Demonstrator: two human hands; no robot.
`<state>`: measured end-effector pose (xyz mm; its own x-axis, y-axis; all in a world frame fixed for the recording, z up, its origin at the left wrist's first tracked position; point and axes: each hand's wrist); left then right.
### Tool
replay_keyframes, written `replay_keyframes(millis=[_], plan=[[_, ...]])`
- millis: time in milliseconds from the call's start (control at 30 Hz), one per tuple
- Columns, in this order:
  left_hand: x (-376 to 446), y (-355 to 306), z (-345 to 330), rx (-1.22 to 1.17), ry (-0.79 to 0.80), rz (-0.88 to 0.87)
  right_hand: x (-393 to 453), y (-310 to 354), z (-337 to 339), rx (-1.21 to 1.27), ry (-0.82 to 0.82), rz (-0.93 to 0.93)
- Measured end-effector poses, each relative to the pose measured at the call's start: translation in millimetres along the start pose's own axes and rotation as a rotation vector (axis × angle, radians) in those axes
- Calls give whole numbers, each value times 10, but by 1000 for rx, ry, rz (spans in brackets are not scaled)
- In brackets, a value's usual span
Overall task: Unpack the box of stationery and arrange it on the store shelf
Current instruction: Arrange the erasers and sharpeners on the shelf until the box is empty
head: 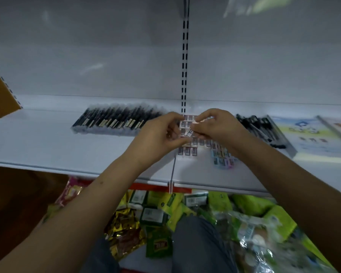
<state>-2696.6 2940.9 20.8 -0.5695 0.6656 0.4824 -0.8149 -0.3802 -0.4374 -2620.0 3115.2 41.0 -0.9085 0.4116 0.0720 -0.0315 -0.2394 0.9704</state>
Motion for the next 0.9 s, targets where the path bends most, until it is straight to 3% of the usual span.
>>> replay_keyframes(millis=[133, 333, 533, 900], plan=[[-56, 71, -168, 180, 127, -80, -140, -56, 273, -459, 28, 79], [-96, 94, -276, 234, 206, -87, -201, -184, 125, -819, 67, 303], [-82, 126, -257, 215, 242, -69, -239, -191, 244, -1017, 233, 374], [-125, 202, -132, 179, 248, -94, -106, -351, 190, -1134, 144, 472]])
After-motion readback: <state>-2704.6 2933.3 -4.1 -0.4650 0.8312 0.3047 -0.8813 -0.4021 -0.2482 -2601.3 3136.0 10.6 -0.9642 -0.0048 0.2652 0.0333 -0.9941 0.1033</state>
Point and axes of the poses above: each hand's wrist, its own x-axis towards the middle knuckle, its own z-axis out of the back of the hand, y = z × x, and after that the axes turned 6 degrees about x, right-handed
